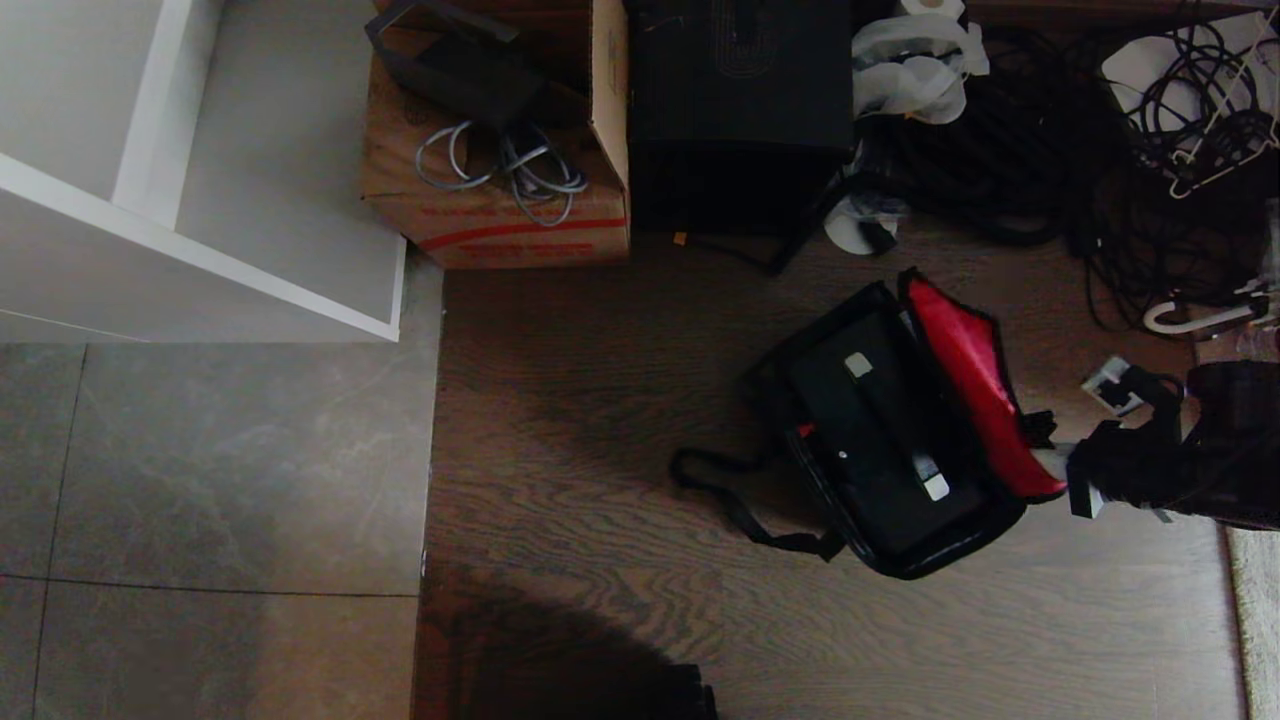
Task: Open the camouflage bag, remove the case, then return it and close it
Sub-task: Close the top of the storage box
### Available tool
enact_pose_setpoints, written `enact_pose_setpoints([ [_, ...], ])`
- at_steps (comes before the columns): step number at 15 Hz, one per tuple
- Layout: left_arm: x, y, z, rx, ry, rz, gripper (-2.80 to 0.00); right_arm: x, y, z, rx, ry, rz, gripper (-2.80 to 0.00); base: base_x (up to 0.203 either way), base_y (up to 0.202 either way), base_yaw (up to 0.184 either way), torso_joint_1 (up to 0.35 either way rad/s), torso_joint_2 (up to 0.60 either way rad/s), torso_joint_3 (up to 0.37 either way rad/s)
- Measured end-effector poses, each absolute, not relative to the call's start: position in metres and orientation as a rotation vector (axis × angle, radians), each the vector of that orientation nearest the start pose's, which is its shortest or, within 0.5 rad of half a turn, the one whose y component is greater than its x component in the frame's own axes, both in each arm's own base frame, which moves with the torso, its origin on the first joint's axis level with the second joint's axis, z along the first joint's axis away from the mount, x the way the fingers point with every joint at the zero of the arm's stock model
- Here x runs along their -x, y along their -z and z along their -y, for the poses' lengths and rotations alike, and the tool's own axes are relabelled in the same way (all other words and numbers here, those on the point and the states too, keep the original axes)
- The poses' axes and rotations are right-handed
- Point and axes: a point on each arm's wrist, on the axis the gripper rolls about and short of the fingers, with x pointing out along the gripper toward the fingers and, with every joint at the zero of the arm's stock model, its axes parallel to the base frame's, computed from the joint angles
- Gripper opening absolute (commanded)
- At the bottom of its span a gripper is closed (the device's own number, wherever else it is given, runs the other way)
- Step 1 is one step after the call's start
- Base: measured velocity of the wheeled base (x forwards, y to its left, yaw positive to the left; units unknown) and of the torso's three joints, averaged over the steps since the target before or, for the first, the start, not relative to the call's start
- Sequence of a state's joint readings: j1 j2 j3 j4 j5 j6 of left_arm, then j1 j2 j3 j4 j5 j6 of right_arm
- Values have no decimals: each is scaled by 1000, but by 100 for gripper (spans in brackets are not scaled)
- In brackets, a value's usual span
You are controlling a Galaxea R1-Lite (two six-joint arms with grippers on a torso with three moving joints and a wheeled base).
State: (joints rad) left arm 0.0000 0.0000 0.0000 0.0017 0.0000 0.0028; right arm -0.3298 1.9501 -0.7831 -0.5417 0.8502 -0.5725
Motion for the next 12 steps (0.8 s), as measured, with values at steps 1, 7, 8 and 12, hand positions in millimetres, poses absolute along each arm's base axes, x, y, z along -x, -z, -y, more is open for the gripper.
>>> enact_pose_setpoints([
  [1, 23, -75, 0, -3, 0, -2, -280, -311, -99, 88, 216, -629, -340, -280, 0, 0, 0, 0, 0, 0],
  [7, 23, -75, 0, -3, 0, -2, -280, -279, -123, 77, 278, -628, -286, -280, 0, 0, 0, 0, 0, 0],
  [8, 23, -75, 0, -3, 0, -2, -280, -272, -120, 74, 294, -638, -292, -280, 0, 0, 0, 0, 0, 0],
  [12, 23, -75, 0, -3, 0, -2, -280, -250, -100, 58, 471, -736, -287, -280, 0, 0, 0, 0, 0, 0],
])
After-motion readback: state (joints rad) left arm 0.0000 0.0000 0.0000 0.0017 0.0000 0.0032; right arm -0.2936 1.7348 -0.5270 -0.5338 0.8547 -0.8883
